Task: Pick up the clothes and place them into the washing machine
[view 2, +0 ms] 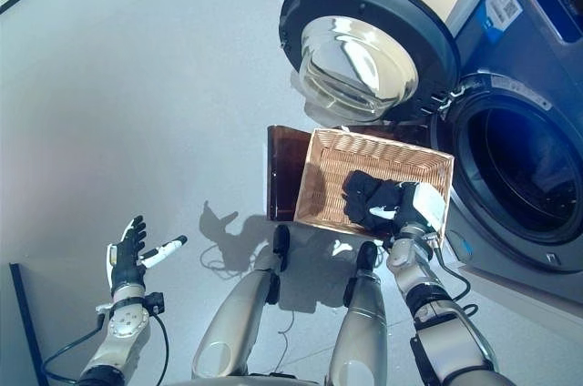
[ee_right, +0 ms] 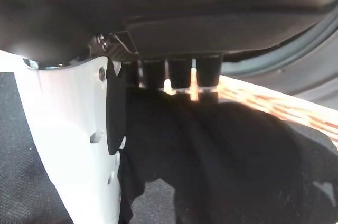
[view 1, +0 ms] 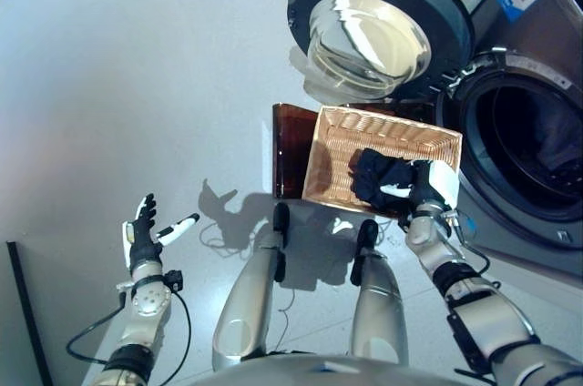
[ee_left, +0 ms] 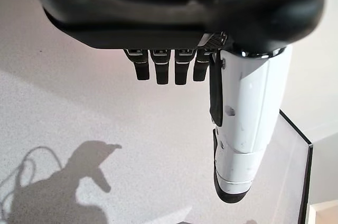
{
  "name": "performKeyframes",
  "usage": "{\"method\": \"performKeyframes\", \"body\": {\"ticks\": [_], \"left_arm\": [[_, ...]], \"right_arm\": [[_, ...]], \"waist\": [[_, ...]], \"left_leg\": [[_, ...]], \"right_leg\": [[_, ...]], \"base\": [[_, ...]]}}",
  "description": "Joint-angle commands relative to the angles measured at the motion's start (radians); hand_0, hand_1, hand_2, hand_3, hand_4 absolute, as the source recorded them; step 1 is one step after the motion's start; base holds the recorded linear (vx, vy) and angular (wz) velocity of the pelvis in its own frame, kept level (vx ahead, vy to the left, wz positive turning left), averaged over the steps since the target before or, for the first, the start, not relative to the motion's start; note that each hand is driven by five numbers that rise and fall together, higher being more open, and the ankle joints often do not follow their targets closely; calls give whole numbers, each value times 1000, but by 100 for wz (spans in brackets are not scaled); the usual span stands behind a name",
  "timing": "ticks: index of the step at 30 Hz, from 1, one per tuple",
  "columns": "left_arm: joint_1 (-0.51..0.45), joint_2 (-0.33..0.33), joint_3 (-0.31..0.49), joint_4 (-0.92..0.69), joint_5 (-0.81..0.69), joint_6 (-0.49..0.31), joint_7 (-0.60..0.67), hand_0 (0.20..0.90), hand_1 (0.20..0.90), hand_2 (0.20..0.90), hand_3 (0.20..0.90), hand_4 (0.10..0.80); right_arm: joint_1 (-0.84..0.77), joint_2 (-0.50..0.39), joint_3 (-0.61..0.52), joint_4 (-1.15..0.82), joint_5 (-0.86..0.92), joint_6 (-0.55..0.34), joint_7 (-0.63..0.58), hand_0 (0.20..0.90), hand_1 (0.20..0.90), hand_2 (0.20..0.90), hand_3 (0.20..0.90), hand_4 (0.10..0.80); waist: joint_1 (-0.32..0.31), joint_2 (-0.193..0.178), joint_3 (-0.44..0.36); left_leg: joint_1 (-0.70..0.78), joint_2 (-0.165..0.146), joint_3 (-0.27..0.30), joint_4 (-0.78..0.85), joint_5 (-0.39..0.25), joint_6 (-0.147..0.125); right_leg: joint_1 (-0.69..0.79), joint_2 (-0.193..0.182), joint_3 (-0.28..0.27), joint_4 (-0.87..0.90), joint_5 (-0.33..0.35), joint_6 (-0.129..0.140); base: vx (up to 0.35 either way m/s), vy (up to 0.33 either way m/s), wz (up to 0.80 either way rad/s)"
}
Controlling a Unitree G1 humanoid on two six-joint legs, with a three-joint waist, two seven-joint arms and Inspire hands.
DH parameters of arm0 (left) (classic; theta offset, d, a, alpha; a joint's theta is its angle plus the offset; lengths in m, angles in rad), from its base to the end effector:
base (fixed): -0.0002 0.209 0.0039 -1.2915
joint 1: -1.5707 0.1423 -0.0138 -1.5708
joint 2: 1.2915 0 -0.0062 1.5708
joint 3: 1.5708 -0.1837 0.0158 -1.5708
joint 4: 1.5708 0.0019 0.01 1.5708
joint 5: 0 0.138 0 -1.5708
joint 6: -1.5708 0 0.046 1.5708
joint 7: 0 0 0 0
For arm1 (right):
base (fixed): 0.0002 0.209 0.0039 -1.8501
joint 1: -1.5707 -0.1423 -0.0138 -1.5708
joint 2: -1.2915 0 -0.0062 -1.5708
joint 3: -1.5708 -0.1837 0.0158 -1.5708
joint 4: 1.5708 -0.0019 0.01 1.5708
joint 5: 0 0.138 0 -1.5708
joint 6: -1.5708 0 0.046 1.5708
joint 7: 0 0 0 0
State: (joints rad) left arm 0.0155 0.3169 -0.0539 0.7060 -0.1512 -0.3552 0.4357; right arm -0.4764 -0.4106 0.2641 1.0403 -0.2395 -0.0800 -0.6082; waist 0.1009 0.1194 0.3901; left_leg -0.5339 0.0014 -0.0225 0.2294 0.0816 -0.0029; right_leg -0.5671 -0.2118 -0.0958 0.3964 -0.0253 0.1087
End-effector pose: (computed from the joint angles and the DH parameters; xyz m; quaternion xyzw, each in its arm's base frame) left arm 0.1565 0.2356 -0.0487 0.1318 0.1543 0.2511 0.9464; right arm 0.2574 -0.2367 -0.0073 -0.4314 0.1256 -0.2096 0.8685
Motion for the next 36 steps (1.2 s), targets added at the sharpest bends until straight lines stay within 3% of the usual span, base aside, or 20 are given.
{"method": "performKeyframes", "body": {"ticks": [1,7,8,9,10,11,12,13,17,18,19,36], "left_arm": [[35,51,56,-14,16,-38,30,900,900,900,900,800],[36,49,59,-19,17,-37,31,900,900,900,900,800],[36,50,59,-15,18,-38,31,900,900,900,900,800],[35,49,58,-14,17,-38,30,900,900,900,900,800],[34,50,58,-11,16,-37,29,900,900,900,900,800],[31,51,60,-7,18,-36,29,900,900,900,900,800],[32,51,60,-7,18,-36,29,900,900,900,900,800],[33,51,60,-9,17,-35,28,900,900,900,900,800],[35,48,62,-7,17,-38,29,900,900,900,900,800],[35,48,62,-7,17,-38,29,900,900,900,900,800],[32,50,61,-7,19,-37,26,900,900,900,900,800],[36,53,60,-8,20,-30,17,900,900,900,900,800]], "right_arm": [[-12,-38,-4,-49,-33,-22,-31,200,200,200,200,300],[-4,-38,-4,-66,-40,-22,-32,200,200,200,200,300],[-8,-35,-2,-61,-38,-22,-29,442,442,442,442,473],[-9,-32,0,-54,-34,-22,-22,757,757,757,757,698],[-10,-30,3,-46,-32,-23,-18,900,900,900,900,800],[-12,-30,1,-47,-29,-23,-18,900,900,900,900,800],[-12,-30,1,-47,-29,-23,-18,837,837,837,837,755],[-11,-31,0,-48,-30,-22,-20,200,200,200,200,300],[-9,-29,-3,-46,-28,-24,-21,211,211,211,211,308],[-9,-29,-3,-46,-28,-24,-21,851,851,851,851,765],[-15,-25,3,-31,-23,-25,-12,900,900,900,900,800],[2,-27,-6,-32,-3,-33,6,900,900,900,900,800]], "waist": [[10,-20,-51],[9,-21,-50],[9,-20,-50],[10,-21,-50],[10,-21,-51],[10,-22,-51],[10,-22,-51],[10,-21,-51],[9,-22,-52],[9,-22,-52],[10,-21,-53],[8,-27,-61]], "left_leg": [[-70,-39,-1,20,-31,-23],[-71,-39,1,19,-30,-23],[-71,-39,1,19,-30,-22],[-71,-39,1,18,-30,-22],[-72,-39,0,20,-30,-22],[-72,-39,0,21,-30,-22],[-72,-39,0,21,-30,-22],[-72,-40,1,20,-30,-22],[-73,-39,3,19,-29,-22],[-73,-39,3,19,-29,-22],[-73,-38,2,18,-29,-22],[-66,-36,3,15,-27,-21]], "right_leg": [[14,25,-12,-65,23,-29],[13,26,-11,-66,25,-29],[12,26,-12,-66,25,-30],[12,26,-12,-66,24,-30],[10,26,-13,-65,24,-31],[9,26,-12,-65,26,-31],[9,26,-12,-65,26,-31],[10,26,-12,-66,25,-31],[7,25,-9,-66,27,-30],[7,25,-9,-66,27,-30],[7,25,-9,-65,27,-30],[11,27,-6,-69,30,-29]], "base": [[0,0,0],[0,0,0],[0,0,0],[0,0,0],[0,0,0],[0,0,0],[0,0,0],[0,0,0],[0,0,0],[0,0,0],[0,0,0],[0,0,0]]}}
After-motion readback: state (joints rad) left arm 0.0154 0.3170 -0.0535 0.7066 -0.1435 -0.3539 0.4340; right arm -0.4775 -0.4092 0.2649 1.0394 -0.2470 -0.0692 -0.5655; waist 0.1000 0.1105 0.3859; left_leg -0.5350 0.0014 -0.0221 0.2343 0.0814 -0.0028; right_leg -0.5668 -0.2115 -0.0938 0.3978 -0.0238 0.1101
